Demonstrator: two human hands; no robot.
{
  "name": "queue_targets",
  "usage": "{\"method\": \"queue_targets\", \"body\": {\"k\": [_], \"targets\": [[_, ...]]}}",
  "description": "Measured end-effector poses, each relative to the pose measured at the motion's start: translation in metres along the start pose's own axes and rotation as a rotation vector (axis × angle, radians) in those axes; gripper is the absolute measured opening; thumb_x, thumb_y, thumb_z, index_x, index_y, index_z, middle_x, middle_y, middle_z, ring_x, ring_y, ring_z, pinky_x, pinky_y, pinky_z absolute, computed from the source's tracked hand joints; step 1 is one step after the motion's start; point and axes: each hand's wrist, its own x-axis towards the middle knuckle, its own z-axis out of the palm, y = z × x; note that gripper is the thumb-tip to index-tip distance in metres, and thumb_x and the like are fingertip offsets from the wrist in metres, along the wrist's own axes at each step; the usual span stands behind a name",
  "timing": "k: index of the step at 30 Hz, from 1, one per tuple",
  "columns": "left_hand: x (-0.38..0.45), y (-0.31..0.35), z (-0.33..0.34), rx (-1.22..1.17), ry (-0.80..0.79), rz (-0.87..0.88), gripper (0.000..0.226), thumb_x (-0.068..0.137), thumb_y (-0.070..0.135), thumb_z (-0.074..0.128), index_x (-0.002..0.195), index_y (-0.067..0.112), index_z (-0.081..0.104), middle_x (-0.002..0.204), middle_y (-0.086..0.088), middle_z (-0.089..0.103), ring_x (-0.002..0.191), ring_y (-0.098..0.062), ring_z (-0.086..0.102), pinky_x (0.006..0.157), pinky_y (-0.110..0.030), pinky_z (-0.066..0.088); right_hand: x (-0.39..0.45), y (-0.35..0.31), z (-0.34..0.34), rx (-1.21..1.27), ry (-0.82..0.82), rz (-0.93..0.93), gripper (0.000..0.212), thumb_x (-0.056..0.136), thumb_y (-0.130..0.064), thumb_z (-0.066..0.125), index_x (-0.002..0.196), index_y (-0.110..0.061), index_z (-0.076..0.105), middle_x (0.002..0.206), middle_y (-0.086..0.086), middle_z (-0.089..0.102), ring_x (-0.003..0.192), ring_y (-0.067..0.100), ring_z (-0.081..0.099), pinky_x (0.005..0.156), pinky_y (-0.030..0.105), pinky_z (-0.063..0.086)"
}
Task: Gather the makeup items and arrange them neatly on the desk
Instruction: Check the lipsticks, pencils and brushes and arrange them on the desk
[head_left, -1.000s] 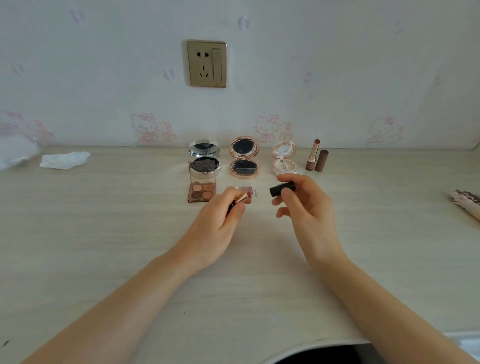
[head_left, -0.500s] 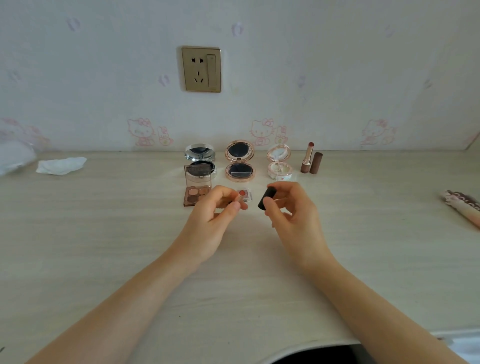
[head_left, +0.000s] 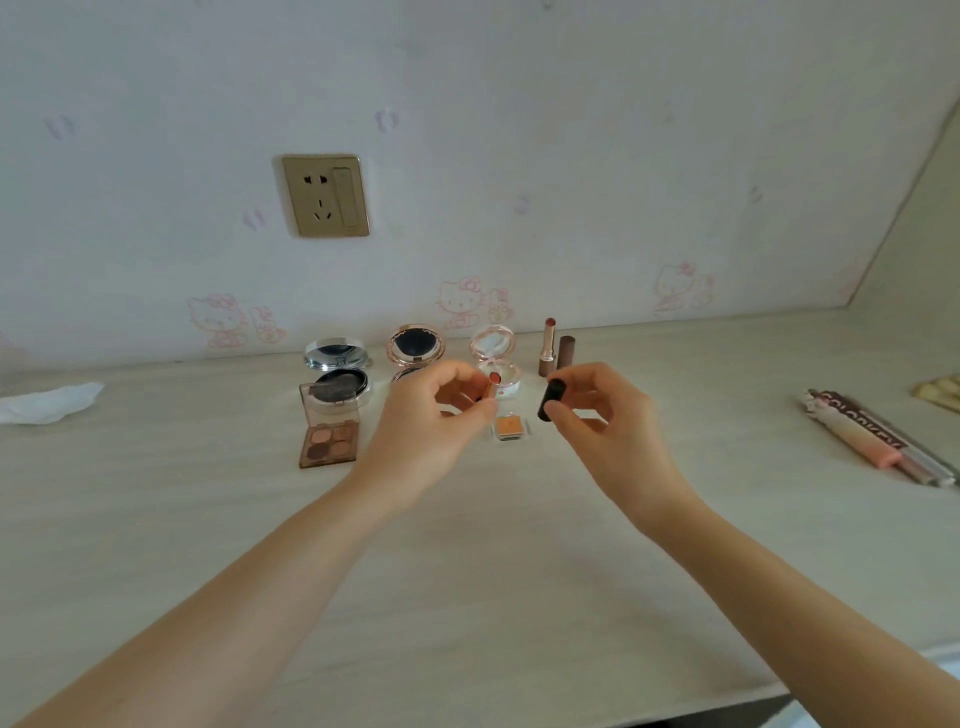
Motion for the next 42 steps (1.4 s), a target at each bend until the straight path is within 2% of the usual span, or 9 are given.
{"method": "queue_targets", "body": {"k": [4, 7, 11, 14, 19, 23, 26, 32, 42], "targets": [[0.026, 0.008, 0.025, 0.038, -0.040, 0.011, 0.008, 0.082, 0.009, 0.070, 0.084, 0.016, 0.068, 0.080, 0.006, 0.069, 0.077, -0.007, 0.066, 0.066, -0.014, 0.048, 0.016, 0.011, -0.025, -0.044, 0.040, 0.016, 0.026, 0.085, -0.007, 0.065, 0.089, -0.032, 0.060, 0.085, -0.016, 0.066, 0.087, 0.001, 0.063, 0.067, 0.020, 0.052], [0.049, 0.012, 0.042, 0.114, -0.049, 0.025, 0.008, 0.080, 0.011, 0.072, 0.084, 0.017, 0.067, 0.078, 0.009, 0.069, 0.073, -0.002, 0.064, 0.059, -0.009, 0.047, 0.029, 0.020, -0.039, -0.073, 0.072, 0.032, 0.025, 0.085, -0.006, 0.065, 0.089, -0.031, 0.060, 0.080, -0.018, 0.066, 0.086, 0.001, 0.063, 0.073, 0.029, 0.057], [0.079, 0.011, 0.062, 0.288, -0.090, 0.033, 0.009, 0.077, 0.013, 0.071, 0.079, 0.020, 0.066, 0.077, 0.007, 0.069, 0.074, -0.009, 0.064, 0.061, -0.021, 0.050, 0.050, 0.038, -0.051, -0.132, 0.070, 0.065, 0.018, 0.083, -0.006, 0.064, 0.094, -0.020, 0.063, 0.087, -0.008, 0.068, 0.090, 0.010, 0.065, 0.082, 0.038, 0.055], [0.099, 0.005, 0.074, 0.424, -0.138, 0.012, 0.008, 0.077, 0.015, 0.072, 0.079, 0.020, 0.067, 0.077, 0.008, 0.067, 0.079, -0.010, 0.063, 0.061, -0.015, 0.043, 0.064, 0.052, -0.053, -0.189, 0.045, 0.076, 0.016, 0.083, -0.006, 0.064, 0.091, -0.020, 0.062, 0.085, -0.009, 0.068, 0.086, 0.008, 0.066, 0.075, 0.029, 0.053], [0.118, -0.004, 0.087, 0.560, -0.237, -0.048, 0.006, 0.076, 0.019, 0.075, 0.078, 0.021, 0.070, 0.081, 0.005, 0.071, 0.087, -0.018, 0.067, 0.084, -0.037, 0.052, 0.080, 0.071, -0.049, -0.286, -0.025, 0.118, 0.012, 0.082, -0.014, 0.067, 0.091, -0.019, 0.064, 0.077, -0.013, 0.069, 0.081, 0.001, 0.065, 0.066, 0.012, 0.046], [0.123, -0.008, 0.094, 0.635, -0.266, -0.076, 0.008, 0.072, 0.016, 0.076, 0.075, 0.023, 0.071, 0.080, 0.007, 0.070, 0.089, -0.018, 0.066, 0.094, -0.041, 0.047, 0.086, 0.082, -0.045, -0.366, -0.069, 0.101, 0.013, 0.081, -0.014, 0.068, 0.093, -0.018, 0.065, 0.086, -0.007, 0.070, 0.086, 0.007, 0.063, 0.070, 0.015, 0.045], [0.125, -0.010, 0.098, 0.681, -0.266, -0.092, 0.017, 0.069, 0.018, 0.078, 0.067, 0.029, 0.065, 0.075, 0.014, 0.066, 0.088, -0.014, 0.065, 0.098, -0.039, 0.040, 0.087, 0.087, -0.041, -0.401, -0.093, 0.099, 0.012, 0.081, -0.016, 0.069, 0.092, -0.019, 0.064, 0.084, -0.012, 0.065, 0.083, 0.006, 0.058, 0.070, 0.014, 0.043], [0.129, -0.018, 0.102, 0.678, -0.248, -0.109, 0.017, 0.071, 0.016, 0.076, 0.068, 0.028, 0.064, 0.075, 0.013, 0.067, 0.083, -0.012, 0.064, 0.083, -0.029, 0.031, 0.091, 0.095, -0.039, -0.436, -0.102, 0.103, 0.017, 0.080, -0.014, 0.069, 0.097, -0.014, 0.066, 0.091, -0.003, 0.069, 0.089, 0.014, 0.061, 0.078, 0.026, 0.049], [0.131, -0.025, 0.106, 0.621, -0.182, -0.121, 0.009, 0.071, 0.016, 0.076, 0.079, 0.018, 0.072, 0.079, 0.005, 0.070, 0.075, -0.013, 0.061, 0.056, -0.020, 0.018, 0.104, 0.102, -0.030, -0.461, -0.096, 0.106, 0.017, 0.078, -0.015, 0.070, 0.095, -0.014, 0.067, 0.088, -0.005, 0.068, 0.084, 0.014, 0.060, 0.077, 0.025, 0.048]]}}
